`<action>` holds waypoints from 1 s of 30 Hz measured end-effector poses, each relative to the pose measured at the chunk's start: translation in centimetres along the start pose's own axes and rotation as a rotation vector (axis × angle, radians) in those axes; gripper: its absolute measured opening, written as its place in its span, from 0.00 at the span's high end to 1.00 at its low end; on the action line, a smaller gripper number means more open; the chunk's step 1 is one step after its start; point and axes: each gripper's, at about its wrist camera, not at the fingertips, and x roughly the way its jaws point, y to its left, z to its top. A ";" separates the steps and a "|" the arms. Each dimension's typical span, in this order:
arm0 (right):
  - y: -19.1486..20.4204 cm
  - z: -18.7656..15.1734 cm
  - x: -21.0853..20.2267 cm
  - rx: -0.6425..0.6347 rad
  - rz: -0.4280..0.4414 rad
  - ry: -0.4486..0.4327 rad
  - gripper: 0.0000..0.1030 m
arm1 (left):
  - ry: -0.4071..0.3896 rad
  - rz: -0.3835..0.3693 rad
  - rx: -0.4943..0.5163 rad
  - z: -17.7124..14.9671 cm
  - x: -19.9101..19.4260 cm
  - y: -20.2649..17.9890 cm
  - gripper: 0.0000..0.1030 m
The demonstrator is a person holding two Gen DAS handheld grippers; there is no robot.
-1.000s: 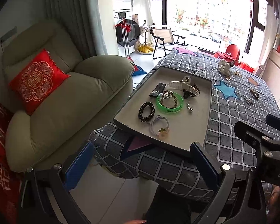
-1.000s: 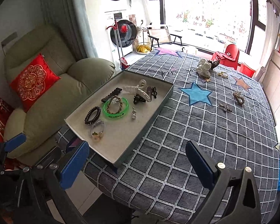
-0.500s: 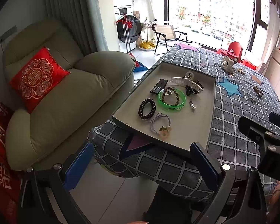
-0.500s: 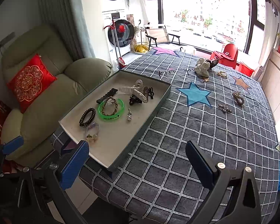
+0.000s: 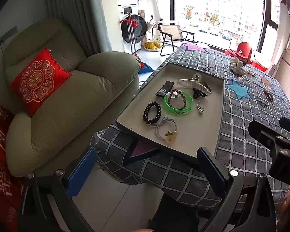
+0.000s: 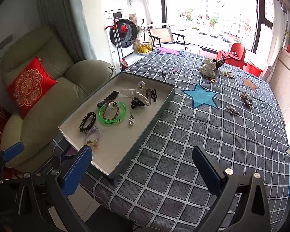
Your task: Organize jewelry
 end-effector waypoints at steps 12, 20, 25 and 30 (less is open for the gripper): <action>0.0 0.0 0.0 0.001 0.000 0.001 0.00 | 0.002 0.002 0.002 0.1 0.1 -0.1 0.00; -0.1 0.0 0.0 -0.001 0.001 -0.001 0.00 | 0.006 0.004 0.000 -0.1 0.3 -0.1 0.00; -0.1 0.0 0.1 0.001 0.003 0.001 0.00 | 0.005 0.005 0.000 -0.2 0.4 0.0 0.00; 0.1 -0.2 0.3 0.000 0.004 0.002 0.00 | 0.000 0.008 0.008 -0.4 0.4 0.1 0.00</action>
